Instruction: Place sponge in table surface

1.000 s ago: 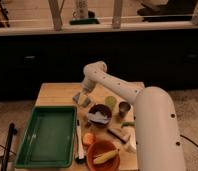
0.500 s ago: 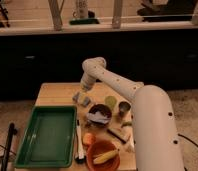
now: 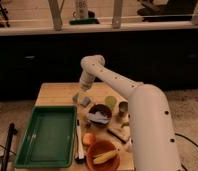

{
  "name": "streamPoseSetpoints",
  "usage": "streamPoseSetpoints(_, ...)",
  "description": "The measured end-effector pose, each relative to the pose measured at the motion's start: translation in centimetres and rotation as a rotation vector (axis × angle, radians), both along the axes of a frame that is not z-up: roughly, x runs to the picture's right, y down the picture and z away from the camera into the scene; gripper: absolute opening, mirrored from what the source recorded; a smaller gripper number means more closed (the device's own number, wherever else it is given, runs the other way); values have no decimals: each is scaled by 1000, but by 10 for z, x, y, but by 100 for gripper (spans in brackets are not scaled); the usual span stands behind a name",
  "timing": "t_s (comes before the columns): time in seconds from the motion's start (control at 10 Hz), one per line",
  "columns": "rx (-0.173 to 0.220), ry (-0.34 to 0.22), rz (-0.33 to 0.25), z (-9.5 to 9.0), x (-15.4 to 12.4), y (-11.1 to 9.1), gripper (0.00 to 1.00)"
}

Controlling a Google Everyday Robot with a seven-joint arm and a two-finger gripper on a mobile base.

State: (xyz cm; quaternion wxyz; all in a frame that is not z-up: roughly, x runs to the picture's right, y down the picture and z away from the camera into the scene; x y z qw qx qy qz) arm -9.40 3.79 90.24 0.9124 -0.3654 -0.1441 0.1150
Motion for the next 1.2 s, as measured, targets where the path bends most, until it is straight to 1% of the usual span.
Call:
streamPoseSetpoints(0.8,10,-41,-5,-7,4,-3,80)
streamPoseSetpoints(1.2,10,-41,-5,-7,4,-3,80)
